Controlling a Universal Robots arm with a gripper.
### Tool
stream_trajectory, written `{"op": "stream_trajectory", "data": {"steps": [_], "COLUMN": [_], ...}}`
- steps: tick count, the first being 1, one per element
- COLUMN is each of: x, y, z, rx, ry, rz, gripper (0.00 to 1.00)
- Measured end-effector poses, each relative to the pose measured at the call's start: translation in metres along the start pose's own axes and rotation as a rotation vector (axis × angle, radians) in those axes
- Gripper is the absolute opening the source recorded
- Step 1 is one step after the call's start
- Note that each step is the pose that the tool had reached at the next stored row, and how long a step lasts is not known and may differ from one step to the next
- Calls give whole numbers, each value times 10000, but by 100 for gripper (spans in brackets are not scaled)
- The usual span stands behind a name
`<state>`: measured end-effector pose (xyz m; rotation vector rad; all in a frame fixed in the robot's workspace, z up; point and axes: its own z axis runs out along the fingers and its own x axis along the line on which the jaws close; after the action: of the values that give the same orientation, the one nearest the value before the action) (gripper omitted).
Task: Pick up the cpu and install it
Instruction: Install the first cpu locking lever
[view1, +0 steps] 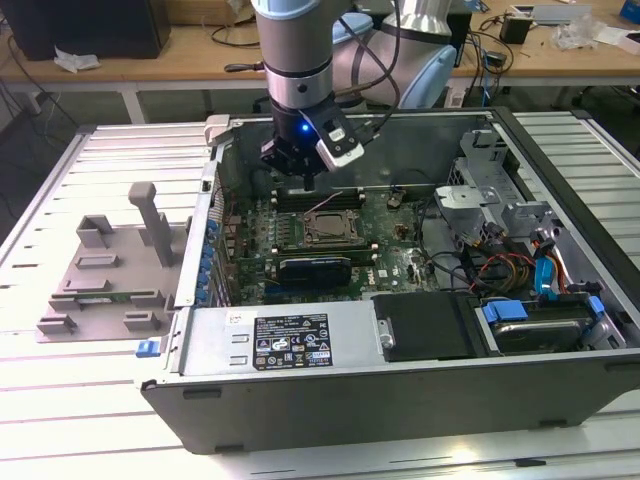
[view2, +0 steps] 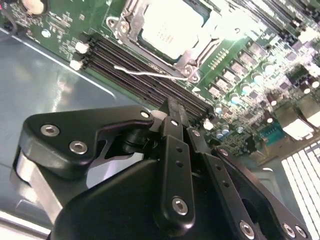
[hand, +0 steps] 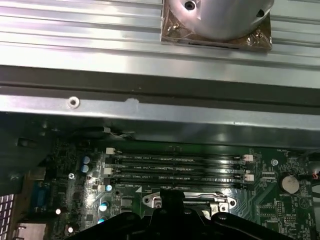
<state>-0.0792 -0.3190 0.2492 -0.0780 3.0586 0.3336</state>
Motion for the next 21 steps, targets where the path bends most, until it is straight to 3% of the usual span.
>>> {"op": "stream_trajectory", "data": {"steps": [8, 12, 13, 14, 21], "x": [-131, -172, -180, -185, -238], "y": [-64, -72, -73, -61, -29], "z": [85, 116, 122, 130, 245], "rx": [21, 183, 296, 351, 415], "ry": [-41, -87, -107, -118, -132], "rz": [197, 474, 582, 641, 732], "gripper": [11, 11, 11, 11, 11]}}
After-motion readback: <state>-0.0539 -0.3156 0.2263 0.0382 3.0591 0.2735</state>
